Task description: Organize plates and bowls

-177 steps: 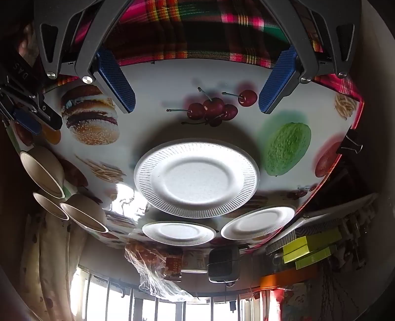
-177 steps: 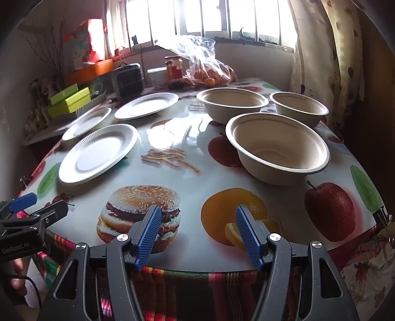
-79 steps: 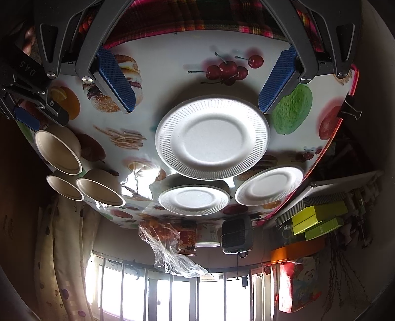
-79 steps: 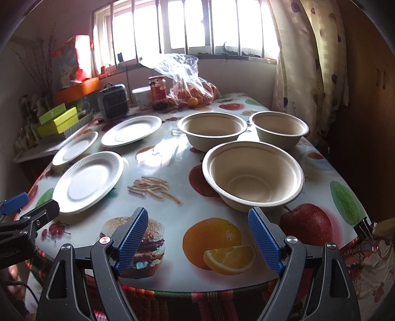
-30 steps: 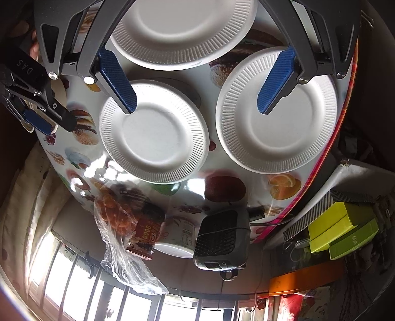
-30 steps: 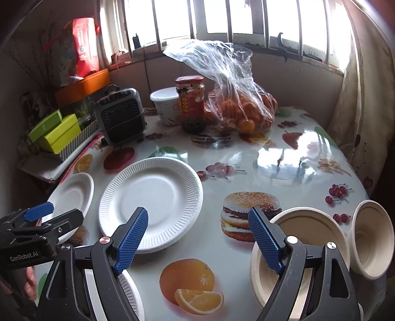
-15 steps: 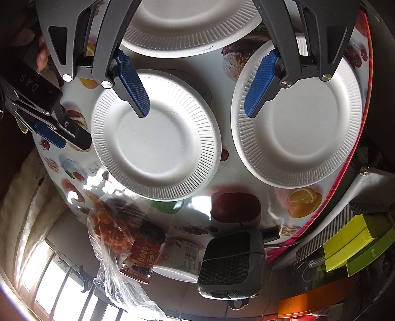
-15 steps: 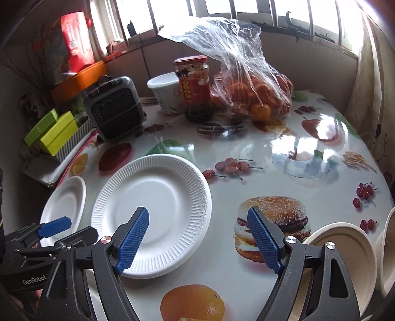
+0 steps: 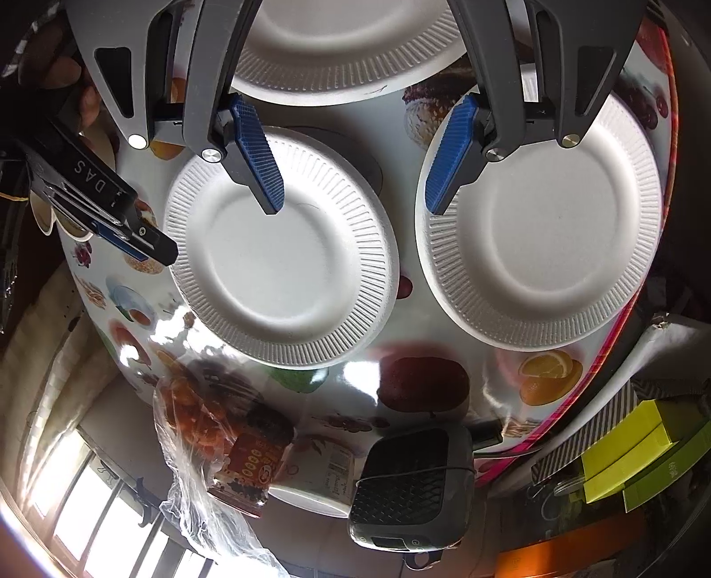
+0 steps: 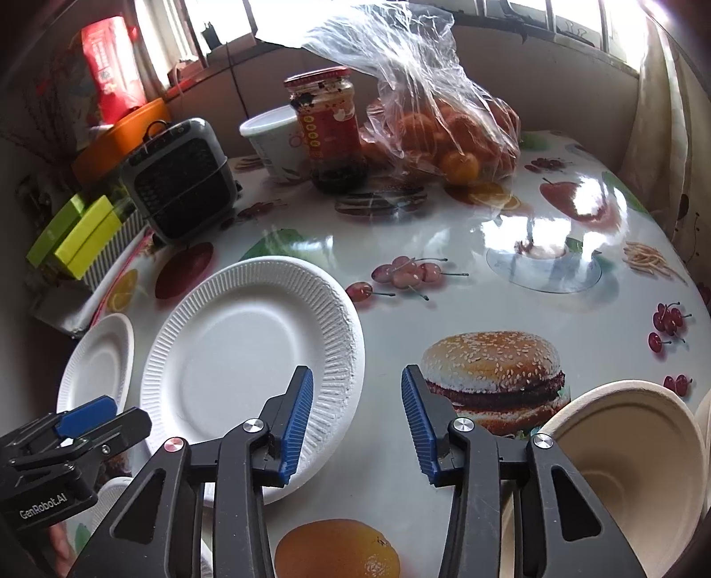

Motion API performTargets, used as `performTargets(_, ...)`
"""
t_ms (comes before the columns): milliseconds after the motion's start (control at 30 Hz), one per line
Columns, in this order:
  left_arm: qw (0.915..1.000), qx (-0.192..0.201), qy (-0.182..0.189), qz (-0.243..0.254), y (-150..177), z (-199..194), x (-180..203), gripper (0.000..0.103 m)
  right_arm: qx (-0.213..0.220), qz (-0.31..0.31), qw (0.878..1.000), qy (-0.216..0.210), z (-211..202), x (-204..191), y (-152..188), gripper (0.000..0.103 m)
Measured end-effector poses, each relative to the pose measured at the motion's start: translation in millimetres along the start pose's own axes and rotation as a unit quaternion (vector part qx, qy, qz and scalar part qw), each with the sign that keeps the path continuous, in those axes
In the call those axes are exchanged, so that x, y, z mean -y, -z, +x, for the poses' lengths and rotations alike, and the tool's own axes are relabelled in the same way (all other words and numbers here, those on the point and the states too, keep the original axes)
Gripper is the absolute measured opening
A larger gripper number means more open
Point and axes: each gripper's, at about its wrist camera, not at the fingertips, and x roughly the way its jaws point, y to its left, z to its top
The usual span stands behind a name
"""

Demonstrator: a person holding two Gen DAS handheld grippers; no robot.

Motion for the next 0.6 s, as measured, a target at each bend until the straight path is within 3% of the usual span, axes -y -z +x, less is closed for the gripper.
performTargets(267, 0.9998, -0.013, 0.008, -0.013, 1.0, 3.4, -2.8, 0.066, -0.009, 0.005, 1.000, -0.001, 4.2, 1.4, 2.6, 0.020)
performTargets(400, 0.9994, -0.026, 0.015, -0.016, 1.0, 8.9, -2.6, 0.053, -0.011, 0.006, 1.000, -0.004, 4.1, 1.9, 3.0, 0.012)
performTargets(600, 0.9992, -0.032, 0.019, -0.012, 2.0, 13.4, 1.6, 0.041, -0.011, 0.005, 1.000, -0.006, 4.0, 1.1, 3.4, 0.011)
